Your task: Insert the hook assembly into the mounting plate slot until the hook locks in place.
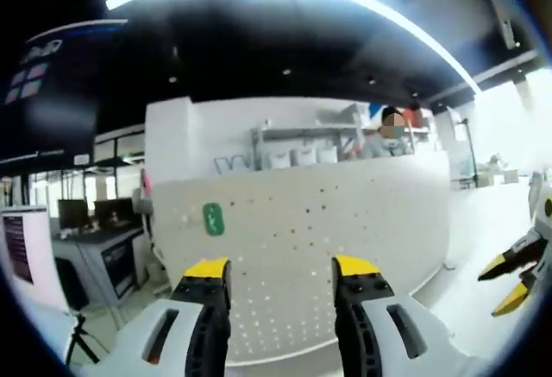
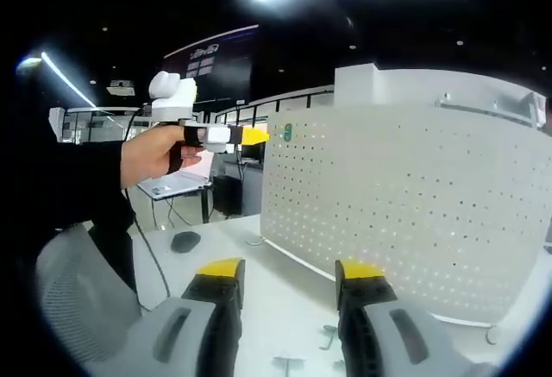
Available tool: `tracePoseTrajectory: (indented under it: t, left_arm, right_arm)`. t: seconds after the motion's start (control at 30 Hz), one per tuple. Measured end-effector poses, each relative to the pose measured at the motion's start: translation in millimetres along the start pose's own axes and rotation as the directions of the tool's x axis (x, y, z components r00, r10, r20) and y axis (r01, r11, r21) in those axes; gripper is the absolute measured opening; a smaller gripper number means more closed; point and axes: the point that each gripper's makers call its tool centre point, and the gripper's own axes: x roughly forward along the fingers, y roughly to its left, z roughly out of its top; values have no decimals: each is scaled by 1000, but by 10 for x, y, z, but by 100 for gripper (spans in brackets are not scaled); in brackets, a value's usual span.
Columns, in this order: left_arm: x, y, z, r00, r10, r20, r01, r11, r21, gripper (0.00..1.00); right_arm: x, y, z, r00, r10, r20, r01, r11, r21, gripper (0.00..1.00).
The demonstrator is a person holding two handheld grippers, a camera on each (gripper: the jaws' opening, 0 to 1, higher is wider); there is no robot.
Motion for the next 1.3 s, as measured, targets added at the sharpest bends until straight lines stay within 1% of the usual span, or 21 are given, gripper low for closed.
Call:
tracePoseTrajectory:
  t: [0.1, 0.33, 0.6, 0.7, 0.73, 0.87, 1.1, 1.3]
  left_arm:
    - [-56, -70, -34, 1000, -14, -2, 14, 1000, -8, 47]
    - [-193, -210, -43, 1000, -28, 9, 29, 999, -38, 48]
    - [-355, -467, -212, 998, -69, -6, 69, 995, -75, 47]
    - [-389, -546, -273, 996, -85, -14, 84, 993, -85, 47]
    - [-394, -584, -314, 995, -95, -24, 93, 991, -92, 47]
    - [-423, -672, -386, 993, -115, -36, 111, 990, -90, 47]
    - [-494, -797, -463, 989, -145, -42, 141, 986, -88, 48]
    - [-543, -816, -547, 986, -157, -57, 151, 984, -94, 48]
  right_arm:
    - [1, 6, 2, 1000, 2, 0, -2, 1000, -1, 40]
    - [-6, -20, -1, 1000, -6, -1, 6, 1000, 2, 40]
    - [-4, -37, -15, 1000, -11, -5, 11, 1000, 7, 40]
    - [-1, -29, -23, 1000, -9, -9, 9, 1000, 4, 40]
    - [0, -28, -27, 1000, -9, -10, 9, 1000, 5, 40]
    - [2, -23, -37, 1000, -8, -15, 8, 1000, 3, 40]
    - [-1, -35, -50, 1000, -11, -19, 11, 1000, -1, 40]
    - [7, -17, -76, 1000, -6, -28, 6, 1000, -5, 40]
